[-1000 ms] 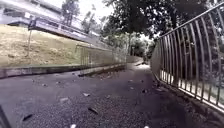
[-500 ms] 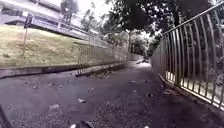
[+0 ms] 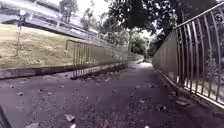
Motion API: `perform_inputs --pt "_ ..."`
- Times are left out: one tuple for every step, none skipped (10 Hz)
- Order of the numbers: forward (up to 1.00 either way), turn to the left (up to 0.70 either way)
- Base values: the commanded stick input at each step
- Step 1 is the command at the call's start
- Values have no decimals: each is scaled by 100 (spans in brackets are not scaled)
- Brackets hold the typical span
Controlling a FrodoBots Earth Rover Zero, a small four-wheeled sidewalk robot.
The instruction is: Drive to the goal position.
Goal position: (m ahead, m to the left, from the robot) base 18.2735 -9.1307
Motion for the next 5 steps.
perform_inputs --pt "100 0" --pt "100 -40" --pt "100 -40" --pt "100 -40" --pt "100 -40"
